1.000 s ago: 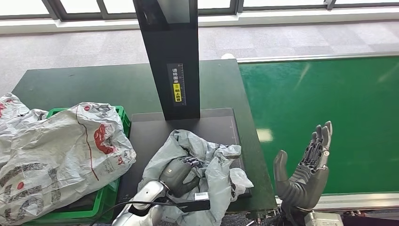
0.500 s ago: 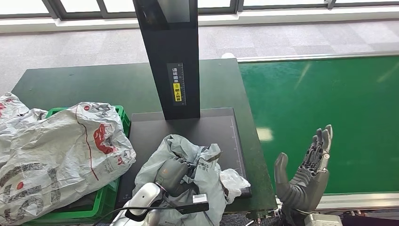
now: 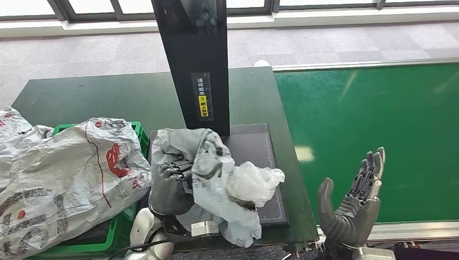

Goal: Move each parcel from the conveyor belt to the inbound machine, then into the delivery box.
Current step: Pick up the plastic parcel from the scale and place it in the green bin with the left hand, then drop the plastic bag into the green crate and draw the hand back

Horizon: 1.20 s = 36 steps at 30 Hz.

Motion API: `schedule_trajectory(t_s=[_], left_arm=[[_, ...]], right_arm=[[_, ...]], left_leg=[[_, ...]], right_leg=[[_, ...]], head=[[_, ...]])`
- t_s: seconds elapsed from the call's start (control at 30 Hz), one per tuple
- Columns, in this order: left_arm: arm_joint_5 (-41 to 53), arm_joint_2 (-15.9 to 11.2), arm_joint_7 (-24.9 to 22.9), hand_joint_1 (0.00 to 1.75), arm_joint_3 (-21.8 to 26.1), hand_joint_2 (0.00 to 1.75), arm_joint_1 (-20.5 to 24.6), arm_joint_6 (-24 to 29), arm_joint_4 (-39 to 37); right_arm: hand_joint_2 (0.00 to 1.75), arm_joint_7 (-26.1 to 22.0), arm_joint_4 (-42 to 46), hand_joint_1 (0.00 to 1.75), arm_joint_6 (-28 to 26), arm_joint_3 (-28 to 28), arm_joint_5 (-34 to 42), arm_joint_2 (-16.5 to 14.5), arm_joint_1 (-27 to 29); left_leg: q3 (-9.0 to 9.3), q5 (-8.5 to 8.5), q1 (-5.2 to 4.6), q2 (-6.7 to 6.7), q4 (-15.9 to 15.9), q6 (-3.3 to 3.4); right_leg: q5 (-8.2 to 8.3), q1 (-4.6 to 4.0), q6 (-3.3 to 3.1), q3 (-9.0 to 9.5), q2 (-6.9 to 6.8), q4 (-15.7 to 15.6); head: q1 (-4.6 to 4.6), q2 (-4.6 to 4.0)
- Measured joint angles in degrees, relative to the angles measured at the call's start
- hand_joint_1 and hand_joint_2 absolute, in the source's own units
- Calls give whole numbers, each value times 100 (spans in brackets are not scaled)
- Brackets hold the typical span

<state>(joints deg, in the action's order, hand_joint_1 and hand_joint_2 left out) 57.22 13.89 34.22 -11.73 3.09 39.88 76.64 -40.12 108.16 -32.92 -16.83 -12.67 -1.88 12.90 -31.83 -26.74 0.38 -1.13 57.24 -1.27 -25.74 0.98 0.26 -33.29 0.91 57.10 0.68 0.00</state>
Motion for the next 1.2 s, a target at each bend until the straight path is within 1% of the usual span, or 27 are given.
schedule_trajectory(t_s=[0.03, 0.1, 0.2, 0.27, 0.57, 0.77, 0.87, 0.97, 1.1, 1.2], left_arm=[[-193, 71, 252, 175, 173, 175, -52, 19, 212], [-486, 147, 447, 175, 454, 175, -156, 23, 621], [-812, 172, 458, 175, 708, 175, -297, 23, 1270], [-932, 179, 462, 175, 815, 175, -365, 23, 1629], [-1459, 212, 464, 175, 1227, 175, -584, 23, 2800], [-1770, 253, 464, 175, 1791, 175, -762, 23, 3628], [-2296, 264, 464, 175, 2339, 175, -753, 23, 3835], [-2757, 256, 464, 175, 3111, 175, -556, 23, 3842], [-2888, 222, 464, 175, 4191, 175, -187, 23, 3617], [-2892, 211, 464, 175, 4655, 175, -49, 23, 3502]], right_arm=[[175, 0, 1, 0, -9, 0, 40, -1, 1], [175, -1, 2, 0, -1, 0, 122, -2, 0], [175, 1, 2, 0, 60, 0, 213, -8, -19], [175, 1, 2, 0, 96, 0, 243, -16, -37], [175, 1, 1, 0, 286, 0, 392, -69, -116], [175, 1, 1, 0, 573, 2, 457, -153, -207], [175, 3, -2, 0, 732, 27, 472, -210, -269], [175, 3, -9, 0, 835, 61, 465, -261, -319], [175, 3, -17, 0, 878, 69, 445, -304, -340], [175, 3, -27, 0, 879, 74, 442, -320, -357]], left_leg=[[0, 0, 0, 0, 0, 0], [-20, -1, 0, 1, 0, 0], [-46, -4, 0, 4, -1, 1], [-32, -1, 0, 1, -1, 1], [-15, 4, 1, -1, 0, 0], [-14, 3, 1, 4, -1, -1], [-14, 4, 2, 2, -1, -2], [-14, 6, 4, 3, -1, -5], [-12, 12, 8, 2, -1, -9], [-13, 13, 8, 2, -1, -10]], right_leg=[[0, 0, 0, -1, -1, 0], [-1, -1, -1, -1, -2, 0], [-3, -3, -2, -3, -1, 0], [-2, -3, -2, -7, -3, 0], [0, -3, -3, -11, -4, 2], [0, -4, -4, -16, 0, 2], [0, -5, -4, -16, -1, 2], [0, -9, -6, -15, 0, 3], [3, -12, -10, -16, -1, 4], [4, -11, -11, -17, 0, 3]], head=[[0, 0], [0, 0], [0, 0], [0, 0], [0, 0], [1, 0], [2, 0], [2, 0], [2, 0], [2, 0]])
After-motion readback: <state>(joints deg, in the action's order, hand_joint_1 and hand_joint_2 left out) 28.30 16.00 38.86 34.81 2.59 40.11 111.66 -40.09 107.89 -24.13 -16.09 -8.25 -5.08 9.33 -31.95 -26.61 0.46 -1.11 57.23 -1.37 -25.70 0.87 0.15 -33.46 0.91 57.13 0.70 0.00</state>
